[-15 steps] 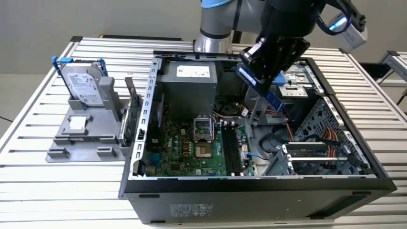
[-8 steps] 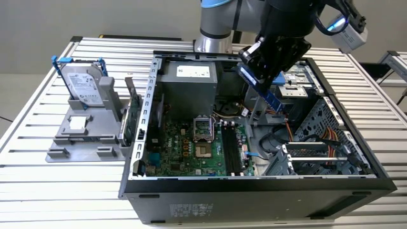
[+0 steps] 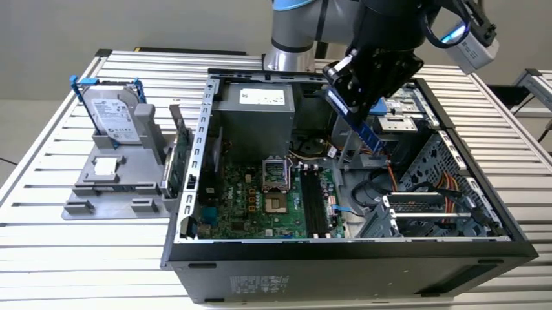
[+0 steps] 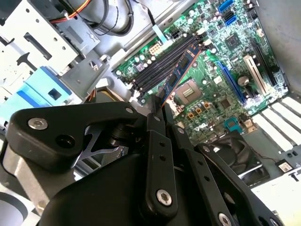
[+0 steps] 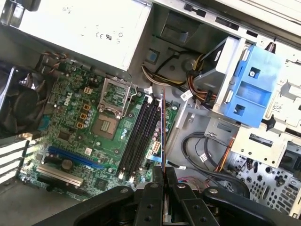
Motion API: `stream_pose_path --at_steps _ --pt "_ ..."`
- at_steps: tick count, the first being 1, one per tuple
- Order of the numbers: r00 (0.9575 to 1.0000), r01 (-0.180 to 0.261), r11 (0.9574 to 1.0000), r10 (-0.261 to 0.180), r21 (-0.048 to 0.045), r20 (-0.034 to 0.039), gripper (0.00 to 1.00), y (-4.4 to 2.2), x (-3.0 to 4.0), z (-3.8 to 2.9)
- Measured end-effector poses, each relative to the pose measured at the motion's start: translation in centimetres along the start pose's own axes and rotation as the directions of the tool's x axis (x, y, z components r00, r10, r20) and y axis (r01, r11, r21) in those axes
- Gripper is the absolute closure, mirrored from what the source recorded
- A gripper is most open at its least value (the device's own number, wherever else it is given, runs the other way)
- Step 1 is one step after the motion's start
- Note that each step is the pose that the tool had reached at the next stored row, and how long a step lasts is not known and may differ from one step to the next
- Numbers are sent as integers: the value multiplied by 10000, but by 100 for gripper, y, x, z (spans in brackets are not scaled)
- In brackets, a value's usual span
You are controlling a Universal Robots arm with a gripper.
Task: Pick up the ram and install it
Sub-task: 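Insert the ram into the slot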
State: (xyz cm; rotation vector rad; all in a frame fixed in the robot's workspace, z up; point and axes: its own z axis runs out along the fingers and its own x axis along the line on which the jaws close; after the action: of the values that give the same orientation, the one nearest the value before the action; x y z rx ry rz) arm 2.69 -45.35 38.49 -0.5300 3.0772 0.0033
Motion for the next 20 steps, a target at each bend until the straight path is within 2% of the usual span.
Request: stream_pose_path --at_steps 10,20 --pt "9985 -554 9985 554 10 0 100 0 0 0" --pt "9933 -1158 9933 1158 22 0 100 0 0 0"
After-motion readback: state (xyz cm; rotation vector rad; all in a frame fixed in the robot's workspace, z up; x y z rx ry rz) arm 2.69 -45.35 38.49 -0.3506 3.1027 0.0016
